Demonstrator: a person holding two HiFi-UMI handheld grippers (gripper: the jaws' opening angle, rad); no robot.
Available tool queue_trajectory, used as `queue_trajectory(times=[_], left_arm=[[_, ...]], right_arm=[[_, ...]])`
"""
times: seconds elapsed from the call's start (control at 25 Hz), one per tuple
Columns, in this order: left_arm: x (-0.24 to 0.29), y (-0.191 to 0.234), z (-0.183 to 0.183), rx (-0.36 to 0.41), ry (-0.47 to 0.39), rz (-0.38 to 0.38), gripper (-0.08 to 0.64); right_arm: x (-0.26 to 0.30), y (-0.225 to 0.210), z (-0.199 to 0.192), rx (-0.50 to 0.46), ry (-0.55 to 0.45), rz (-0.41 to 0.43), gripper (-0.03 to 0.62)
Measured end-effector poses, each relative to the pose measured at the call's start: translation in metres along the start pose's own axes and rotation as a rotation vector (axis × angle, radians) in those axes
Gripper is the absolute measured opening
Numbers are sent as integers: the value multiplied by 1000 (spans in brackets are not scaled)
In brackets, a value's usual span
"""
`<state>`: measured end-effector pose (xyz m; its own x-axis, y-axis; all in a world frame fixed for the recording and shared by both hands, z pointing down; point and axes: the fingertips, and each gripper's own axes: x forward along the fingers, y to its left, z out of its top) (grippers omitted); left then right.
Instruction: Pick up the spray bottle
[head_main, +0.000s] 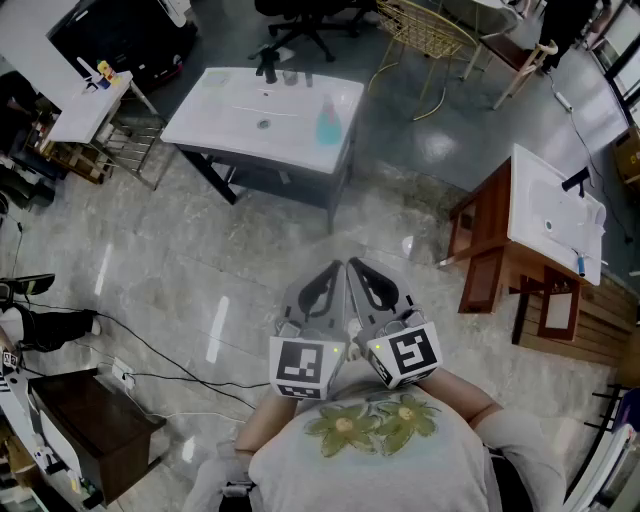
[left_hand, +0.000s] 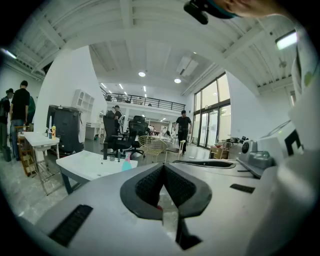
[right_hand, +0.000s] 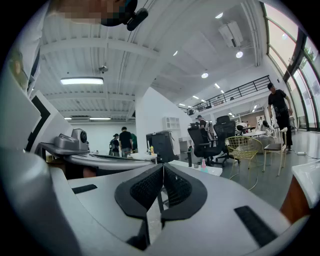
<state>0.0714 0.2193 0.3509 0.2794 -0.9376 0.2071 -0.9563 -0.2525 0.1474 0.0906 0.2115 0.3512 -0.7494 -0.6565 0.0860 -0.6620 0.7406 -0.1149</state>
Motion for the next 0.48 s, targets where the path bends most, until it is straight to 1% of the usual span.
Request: queue_trajectory(times=[0.12, 0.32, 0.48], left_arm=[[3, -4, 2, 0, 10, -6, 9], [8, -8, 1, -10, 17, 3, 9], [11, -12, 4, 3, 16, -5, 9]], right_arm=[[-2, -4, 2, -2, 16, -11, 23], [-3, -13, 1, -5, 8, -33, 23], [-5, -17, 3, 1, -4, -38, 23]])
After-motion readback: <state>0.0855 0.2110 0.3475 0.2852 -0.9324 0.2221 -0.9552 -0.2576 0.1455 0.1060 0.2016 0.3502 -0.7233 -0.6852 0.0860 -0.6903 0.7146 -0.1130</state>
